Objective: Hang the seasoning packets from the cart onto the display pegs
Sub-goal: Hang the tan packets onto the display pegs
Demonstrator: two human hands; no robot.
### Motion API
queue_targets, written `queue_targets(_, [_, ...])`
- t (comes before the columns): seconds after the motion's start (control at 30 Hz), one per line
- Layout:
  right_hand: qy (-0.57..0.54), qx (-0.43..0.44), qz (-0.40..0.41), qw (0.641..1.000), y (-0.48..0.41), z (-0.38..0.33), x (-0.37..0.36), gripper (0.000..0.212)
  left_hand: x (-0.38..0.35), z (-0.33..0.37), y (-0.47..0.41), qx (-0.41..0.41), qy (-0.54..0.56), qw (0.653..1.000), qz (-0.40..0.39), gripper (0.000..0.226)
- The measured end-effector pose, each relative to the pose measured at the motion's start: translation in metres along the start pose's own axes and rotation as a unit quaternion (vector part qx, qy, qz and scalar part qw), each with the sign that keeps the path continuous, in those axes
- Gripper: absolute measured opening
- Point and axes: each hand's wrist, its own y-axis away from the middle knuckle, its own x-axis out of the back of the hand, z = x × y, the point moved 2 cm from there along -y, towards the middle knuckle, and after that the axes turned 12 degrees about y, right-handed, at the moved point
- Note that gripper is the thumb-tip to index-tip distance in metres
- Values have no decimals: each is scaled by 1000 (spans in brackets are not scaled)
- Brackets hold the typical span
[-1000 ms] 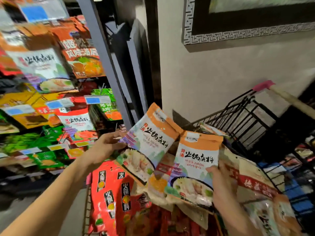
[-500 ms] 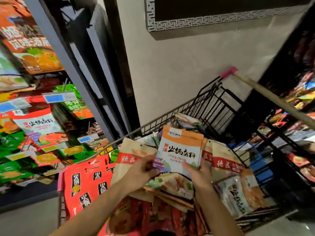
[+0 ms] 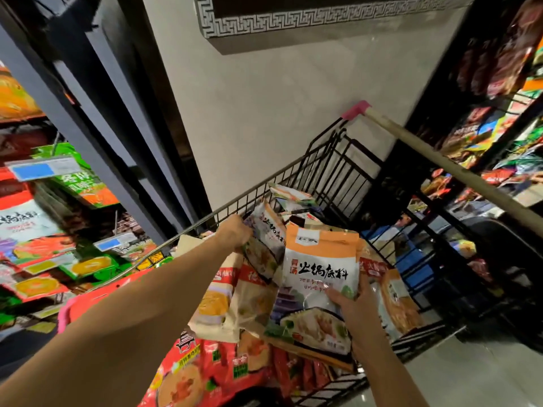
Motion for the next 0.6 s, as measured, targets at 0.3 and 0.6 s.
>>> queue_targets(0.3, [5,7,-36,999,-8,-2,-25,39,71,-42,69,-38,243,968,40,25])
queue_targets(0.6, [10,33,-31,999,-15,-3,-29,44,48,2,21,-93,-46,992,75,41])
